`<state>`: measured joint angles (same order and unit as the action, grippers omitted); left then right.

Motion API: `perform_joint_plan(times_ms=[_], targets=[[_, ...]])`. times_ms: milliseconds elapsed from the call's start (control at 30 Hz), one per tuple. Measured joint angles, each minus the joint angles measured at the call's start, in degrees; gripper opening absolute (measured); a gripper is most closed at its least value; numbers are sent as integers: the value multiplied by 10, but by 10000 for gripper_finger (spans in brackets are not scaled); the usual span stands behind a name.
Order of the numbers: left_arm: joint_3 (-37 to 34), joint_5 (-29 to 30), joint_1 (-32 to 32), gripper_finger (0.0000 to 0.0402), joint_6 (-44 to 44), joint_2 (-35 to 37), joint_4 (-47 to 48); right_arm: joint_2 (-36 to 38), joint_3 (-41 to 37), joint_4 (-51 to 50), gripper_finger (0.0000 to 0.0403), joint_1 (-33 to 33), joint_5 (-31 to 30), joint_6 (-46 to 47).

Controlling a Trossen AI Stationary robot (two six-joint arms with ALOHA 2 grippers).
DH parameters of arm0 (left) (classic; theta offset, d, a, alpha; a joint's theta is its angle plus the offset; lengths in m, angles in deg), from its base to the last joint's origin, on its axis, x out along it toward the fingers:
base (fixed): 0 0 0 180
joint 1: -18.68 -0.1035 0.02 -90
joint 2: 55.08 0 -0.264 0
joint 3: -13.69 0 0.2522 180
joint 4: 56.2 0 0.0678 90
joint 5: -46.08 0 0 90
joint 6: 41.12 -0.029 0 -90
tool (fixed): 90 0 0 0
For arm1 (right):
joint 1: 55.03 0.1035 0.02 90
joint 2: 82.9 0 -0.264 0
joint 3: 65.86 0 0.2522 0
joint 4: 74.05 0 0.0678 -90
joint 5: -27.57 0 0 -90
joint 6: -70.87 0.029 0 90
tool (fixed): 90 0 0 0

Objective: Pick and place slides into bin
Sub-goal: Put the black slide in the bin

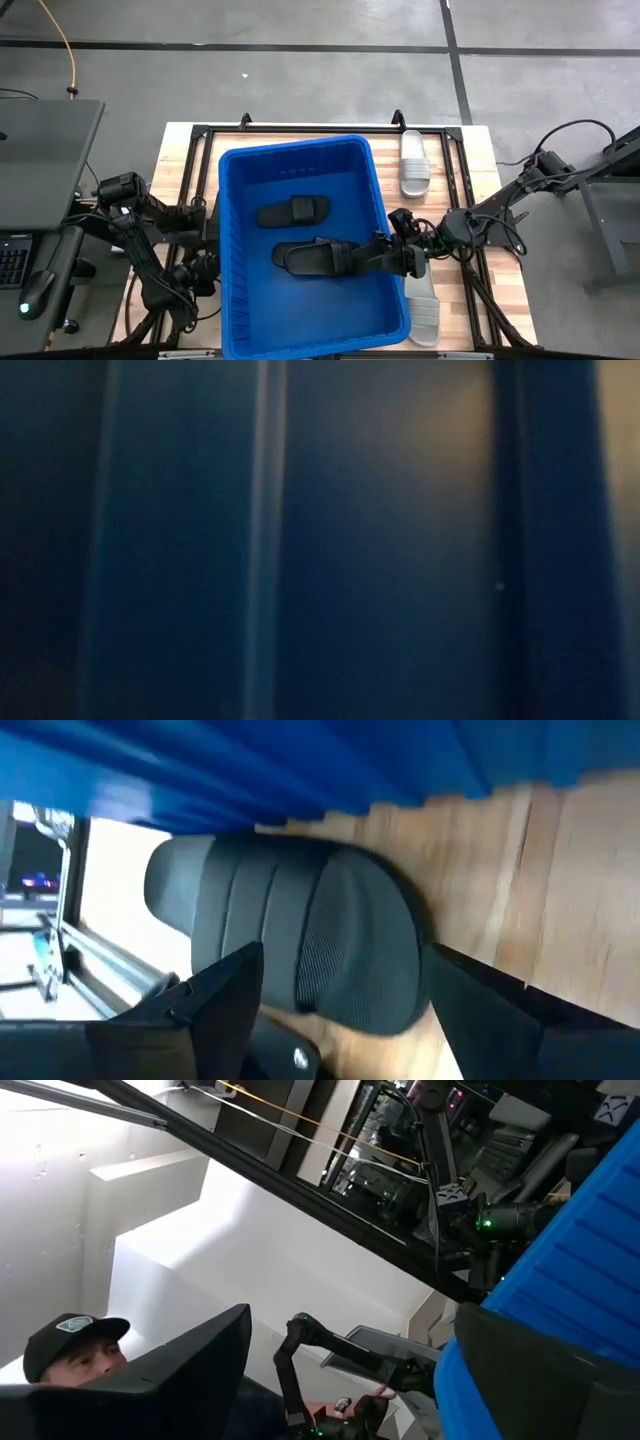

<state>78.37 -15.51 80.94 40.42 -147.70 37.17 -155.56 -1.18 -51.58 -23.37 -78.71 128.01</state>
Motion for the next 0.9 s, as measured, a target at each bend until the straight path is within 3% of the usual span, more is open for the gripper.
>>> perform_joint_plan(times_ms=[133, 267, 400, 767, 900], targets=[[-22, 18, 0, 280, 19, -1, -32, 0, 0, 0, 339, 0, 2, 9], [-67, -17, 0, 295, 60, -2, -69, 0, 0, 0, 338, 0, 2, 9], [-87, -24, 0, 297, 98, -2, -27, 0, 0, 0, 338, 0, 1, 9], [-57, -32, -11, 251, 128, -2, -17, 0, 0, -17, 338, 3, -10, 24], [-38, -6, -12, 241, 111, -2, -1, 0, 0, -25, 339, 3, -13, 24]])
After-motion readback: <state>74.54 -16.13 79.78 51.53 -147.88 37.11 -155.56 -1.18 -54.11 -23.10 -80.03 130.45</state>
